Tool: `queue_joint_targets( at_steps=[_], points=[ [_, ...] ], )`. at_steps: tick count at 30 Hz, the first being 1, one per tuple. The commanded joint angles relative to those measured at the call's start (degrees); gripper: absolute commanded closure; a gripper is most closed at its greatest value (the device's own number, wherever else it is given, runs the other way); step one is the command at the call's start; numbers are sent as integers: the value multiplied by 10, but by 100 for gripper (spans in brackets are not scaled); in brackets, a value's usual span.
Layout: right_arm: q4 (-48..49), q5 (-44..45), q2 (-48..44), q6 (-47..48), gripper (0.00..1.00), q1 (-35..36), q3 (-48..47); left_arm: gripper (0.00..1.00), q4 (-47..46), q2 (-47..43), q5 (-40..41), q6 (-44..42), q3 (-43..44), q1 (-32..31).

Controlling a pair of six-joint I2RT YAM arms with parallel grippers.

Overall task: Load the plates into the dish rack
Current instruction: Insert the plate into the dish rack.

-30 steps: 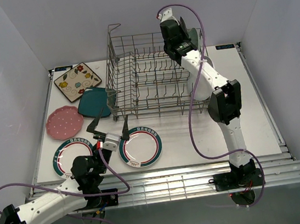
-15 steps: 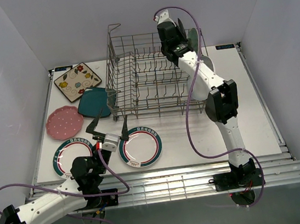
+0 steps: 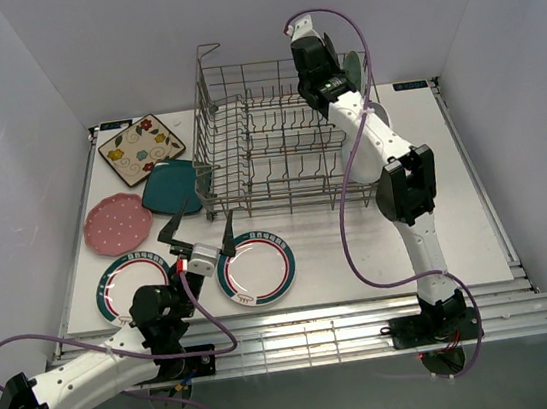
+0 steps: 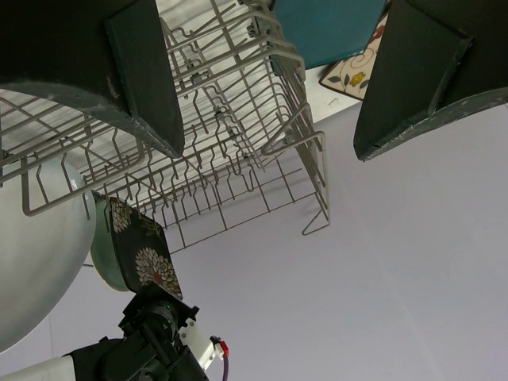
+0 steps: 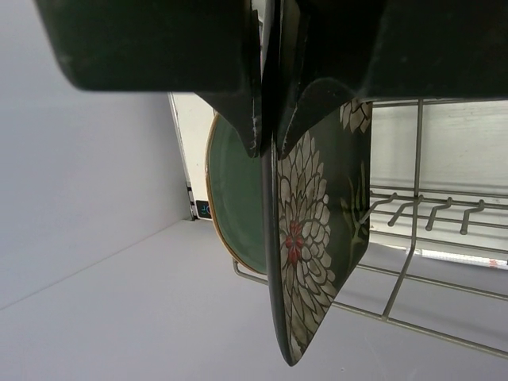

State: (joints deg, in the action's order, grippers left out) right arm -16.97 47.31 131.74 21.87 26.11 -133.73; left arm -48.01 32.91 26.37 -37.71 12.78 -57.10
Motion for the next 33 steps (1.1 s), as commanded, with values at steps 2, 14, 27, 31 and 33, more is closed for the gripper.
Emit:
queue_joint_targets(
  at_steps=[2,14,27,31,33],
  points=[
    [46,-48,17,-81,92,-12,-20,2,-5,1,6,-1,-1,2],
    [32,-107,30,-125,92,-33,-20,2,-5,8,6,-3,1,1],
    [33,-115,51,-148,89,-31,-24,2,-5,5,6,-4,0,1],
    [33,-108,44,-148,83,-34,-20,2,-5,4,8,-3,0,2],
    [32,-108,36,-148,78,-36,-15,2,-5,4,8,-4,1,1]
  ],
)
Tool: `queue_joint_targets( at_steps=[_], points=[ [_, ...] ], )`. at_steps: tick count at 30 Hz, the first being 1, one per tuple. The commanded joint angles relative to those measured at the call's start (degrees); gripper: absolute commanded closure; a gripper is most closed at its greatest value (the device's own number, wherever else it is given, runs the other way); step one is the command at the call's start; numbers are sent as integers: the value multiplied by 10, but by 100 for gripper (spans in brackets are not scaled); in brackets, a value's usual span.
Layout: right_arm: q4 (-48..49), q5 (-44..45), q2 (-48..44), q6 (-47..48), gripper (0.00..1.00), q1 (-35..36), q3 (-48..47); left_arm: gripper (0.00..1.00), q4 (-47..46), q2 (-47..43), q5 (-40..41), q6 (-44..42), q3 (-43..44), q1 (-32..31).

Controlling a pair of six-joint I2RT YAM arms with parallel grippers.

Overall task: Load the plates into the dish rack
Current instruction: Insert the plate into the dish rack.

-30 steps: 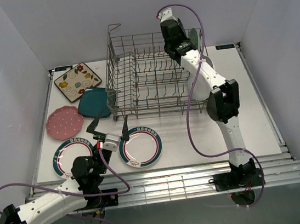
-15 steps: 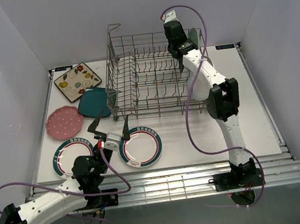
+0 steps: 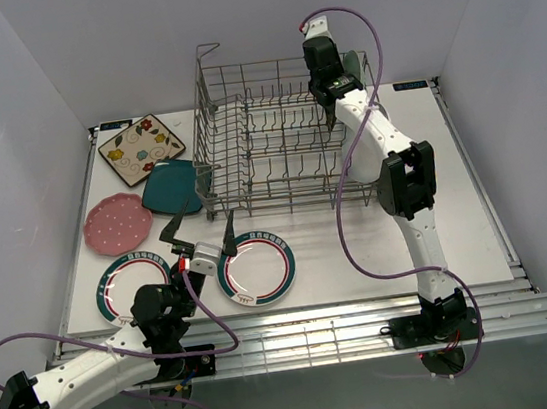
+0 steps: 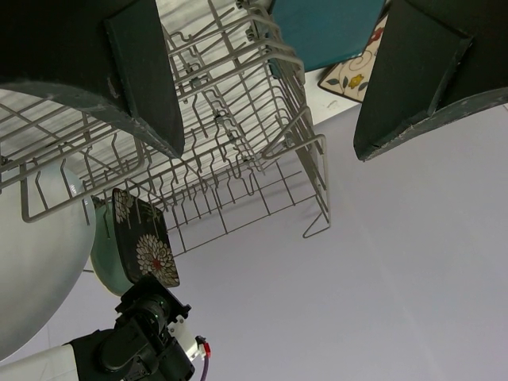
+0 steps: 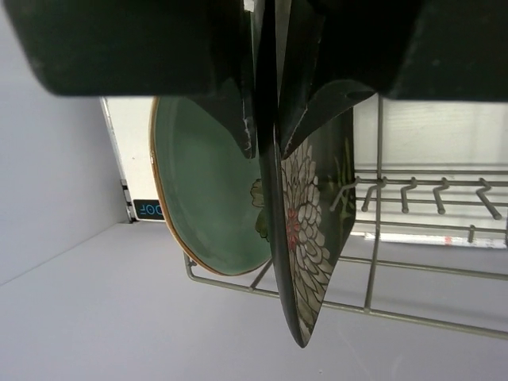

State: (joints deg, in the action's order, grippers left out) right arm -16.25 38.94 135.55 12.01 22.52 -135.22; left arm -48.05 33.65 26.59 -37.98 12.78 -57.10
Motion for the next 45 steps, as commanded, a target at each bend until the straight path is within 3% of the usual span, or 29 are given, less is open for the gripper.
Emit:
queue_joint_targets(
  at_steps=[1,8,23,30,36,37,40,45],
  points=[
    [22,-22,-8,-51,76,-1,0,2,-5,-3,6,-2,0,1],
    [3,-27,-49,-57,52,-2,14,2,-6,0,7,-3,1,2],
    [-27,-7,-148,-65,35,35,62,2,-6,-4,10,-3,1,2],
    [-49,-24,-249,-105,31,58,149,2,-6,-8,11,-7,-4,2],
    [-94,-46,-343,-153,13,83,234,2,4,-7,18,-12,-1,1],
    [-95,-52,-373,-158,2,87,251,2,7,-8,16,-13,-4,1],
    [-92,-83,-443,-188,10,97,333,2,8,-8,7,-23,-10,1],
    [-62,-148,-559,-229,10,113,490,2,9,-10,3,-26,-16,1]
  ],
)
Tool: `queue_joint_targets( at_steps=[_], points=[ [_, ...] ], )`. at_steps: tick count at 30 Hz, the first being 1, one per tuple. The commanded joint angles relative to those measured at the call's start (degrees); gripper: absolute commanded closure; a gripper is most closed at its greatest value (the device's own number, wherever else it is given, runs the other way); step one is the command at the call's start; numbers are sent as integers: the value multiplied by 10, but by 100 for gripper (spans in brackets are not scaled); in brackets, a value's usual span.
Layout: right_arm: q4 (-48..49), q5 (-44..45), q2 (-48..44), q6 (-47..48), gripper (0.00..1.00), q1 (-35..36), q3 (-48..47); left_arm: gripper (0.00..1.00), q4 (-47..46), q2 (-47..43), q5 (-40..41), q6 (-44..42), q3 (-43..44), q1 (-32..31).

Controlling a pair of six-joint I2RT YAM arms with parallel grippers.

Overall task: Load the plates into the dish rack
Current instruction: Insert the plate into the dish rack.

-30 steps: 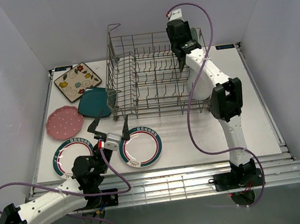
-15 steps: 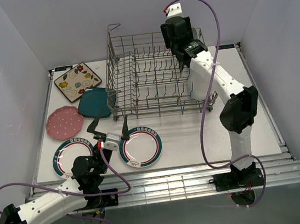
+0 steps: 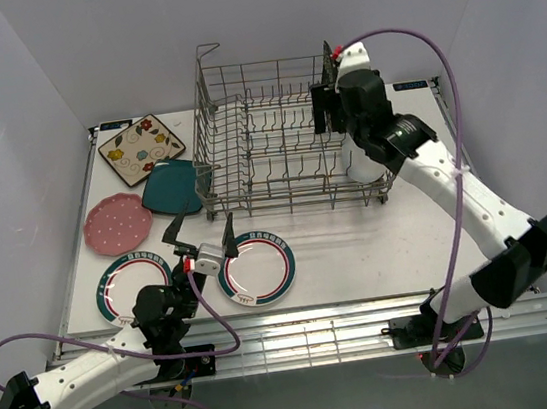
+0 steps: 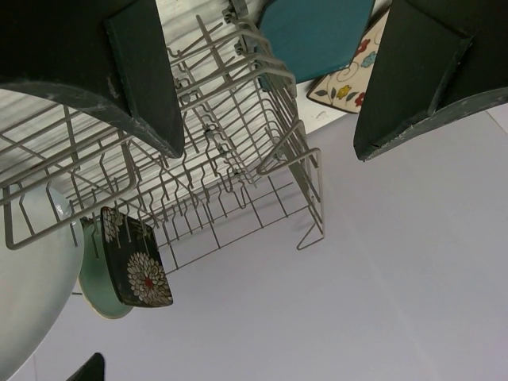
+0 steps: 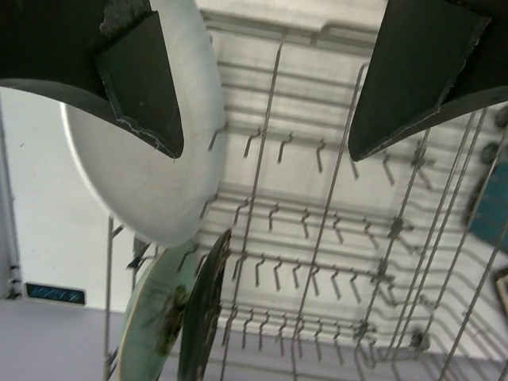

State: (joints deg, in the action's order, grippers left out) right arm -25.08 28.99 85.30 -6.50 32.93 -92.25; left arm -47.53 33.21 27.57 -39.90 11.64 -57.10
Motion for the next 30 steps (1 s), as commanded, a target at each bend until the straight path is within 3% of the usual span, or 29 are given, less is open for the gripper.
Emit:
queue_joint_targets(
  at_steps=[1,7,17,30],
  points=[
    [29,-64,-91,-53,10,13,79,2,6,-7,-7,-6,-4,1],
    [32,-90,-197,-104,10,63,202,2,13,-17,-9,-20,-12,1],
    [67,-127,-282,-179,7,143,371,2,22,-34,-21,-27,-18,1],
    [237,-144,-328,-330,4,226,579,2,21,-19,-13,-33,-13,1]
  ],
)
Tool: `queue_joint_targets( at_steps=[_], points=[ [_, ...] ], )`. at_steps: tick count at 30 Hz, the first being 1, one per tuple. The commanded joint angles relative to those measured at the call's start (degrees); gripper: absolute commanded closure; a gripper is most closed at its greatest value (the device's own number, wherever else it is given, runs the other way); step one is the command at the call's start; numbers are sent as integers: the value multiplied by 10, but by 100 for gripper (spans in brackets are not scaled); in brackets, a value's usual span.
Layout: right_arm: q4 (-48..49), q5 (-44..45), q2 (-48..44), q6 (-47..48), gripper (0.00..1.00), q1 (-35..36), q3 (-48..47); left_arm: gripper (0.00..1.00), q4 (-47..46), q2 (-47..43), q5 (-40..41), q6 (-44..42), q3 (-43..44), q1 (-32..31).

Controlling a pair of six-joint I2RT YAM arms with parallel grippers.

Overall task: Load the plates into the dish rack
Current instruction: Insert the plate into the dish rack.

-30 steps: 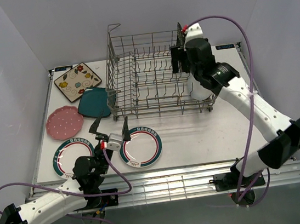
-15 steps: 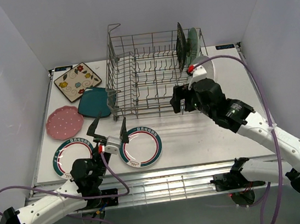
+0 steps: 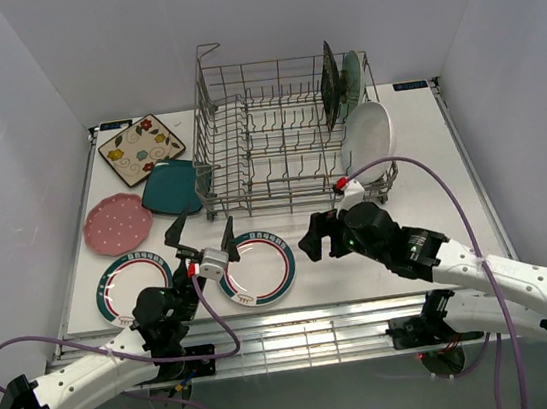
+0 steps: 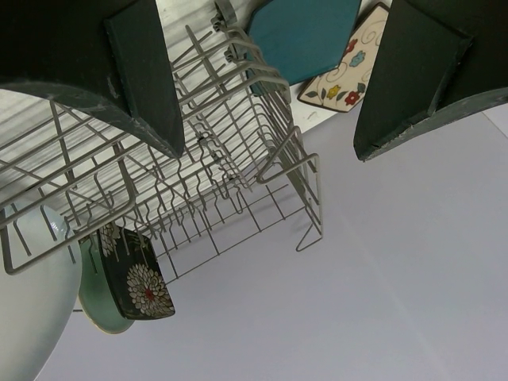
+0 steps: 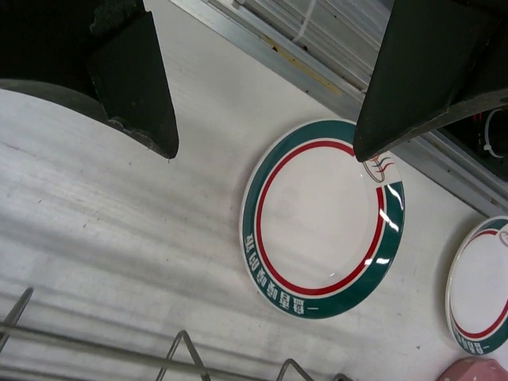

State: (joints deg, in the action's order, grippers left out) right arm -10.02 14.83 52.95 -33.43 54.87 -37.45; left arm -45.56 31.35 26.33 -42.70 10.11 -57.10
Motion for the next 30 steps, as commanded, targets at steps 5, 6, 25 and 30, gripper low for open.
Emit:
queue_joint_targets(
  at_steps=[5,6,25,30],
  points=[
    [189,-6,1,-135,4,20,111,2,1,-1,1,-5,4,2],
    [201,-2,7,-145,4,23,120,2,1,-1,1,-5,4,1],
    [406,-56,241,-224,21,32,137,2,2,-4,4,-7,4,1],
    [461,-72,281,-236,25,31,142,2,2,-2,6,-7,5,1]
  ],
)
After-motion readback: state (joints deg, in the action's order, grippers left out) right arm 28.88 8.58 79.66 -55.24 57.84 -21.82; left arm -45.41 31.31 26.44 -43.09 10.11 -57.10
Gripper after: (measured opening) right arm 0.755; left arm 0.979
